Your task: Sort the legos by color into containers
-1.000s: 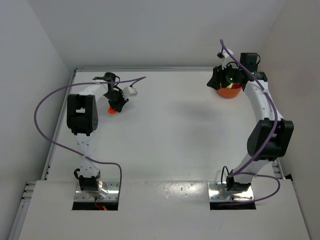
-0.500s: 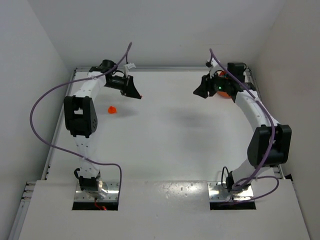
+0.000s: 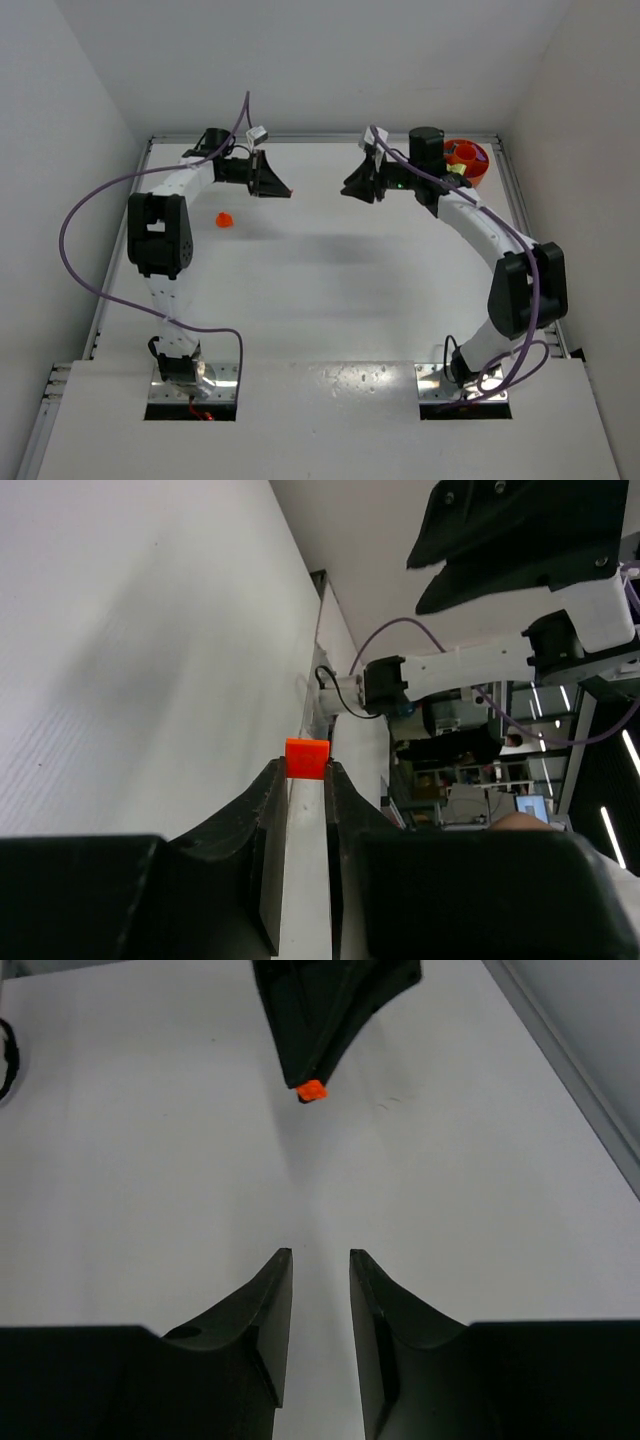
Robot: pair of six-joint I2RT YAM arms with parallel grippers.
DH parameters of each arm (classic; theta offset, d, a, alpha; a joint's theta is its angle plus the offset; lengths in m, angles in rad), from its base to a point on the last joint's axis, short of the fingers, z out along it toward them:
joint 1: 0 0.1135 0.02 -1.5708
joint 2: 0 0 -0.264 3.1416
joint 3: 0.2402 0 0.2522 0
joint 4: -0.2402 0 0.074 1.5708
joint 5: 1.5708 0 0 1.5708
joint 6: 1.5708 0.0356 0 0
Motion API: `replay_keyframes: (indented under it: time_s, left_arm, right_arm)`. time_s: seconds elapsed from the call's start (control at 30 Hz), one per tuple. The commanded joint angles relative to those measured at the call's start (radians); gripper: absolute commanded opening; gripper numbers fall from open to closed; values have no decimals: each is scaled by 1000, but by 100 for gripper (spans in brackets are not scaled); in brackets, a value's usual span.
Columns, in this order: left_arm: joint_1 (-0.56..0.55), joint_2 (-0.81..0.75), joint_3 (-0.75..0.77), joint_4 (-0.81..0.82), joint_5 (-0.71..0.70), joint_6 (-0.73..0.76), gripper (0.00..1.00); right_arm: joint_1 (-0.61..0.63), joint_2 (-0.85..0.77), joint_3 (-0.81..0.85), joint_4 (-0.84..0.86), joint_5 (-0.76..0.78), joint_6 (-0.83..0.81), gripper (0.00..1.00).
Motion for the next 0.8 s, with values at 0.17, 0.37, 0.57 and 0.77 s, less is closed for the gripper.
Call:
replay_keyframes:
  time_s: [0.17,0.37,0.57,0.77]
  left_arm:
    - [-51,-124,-89,52,182,-24,6]
    - [-130,-182,-183,77,182,-5,7]
    - [-212,-268,-324,230,168,-100,7]
    - [-250,-328,-379,321,180,-195,7]
  right_arm:
    - [87,36,76,-234,-166,-391,30]
    - [96,48,133,-409,-197,-536,33]
    - [96,47,144,-509,-197,-645,35]
    - [96,-34,67,-594,-215,-760,42]
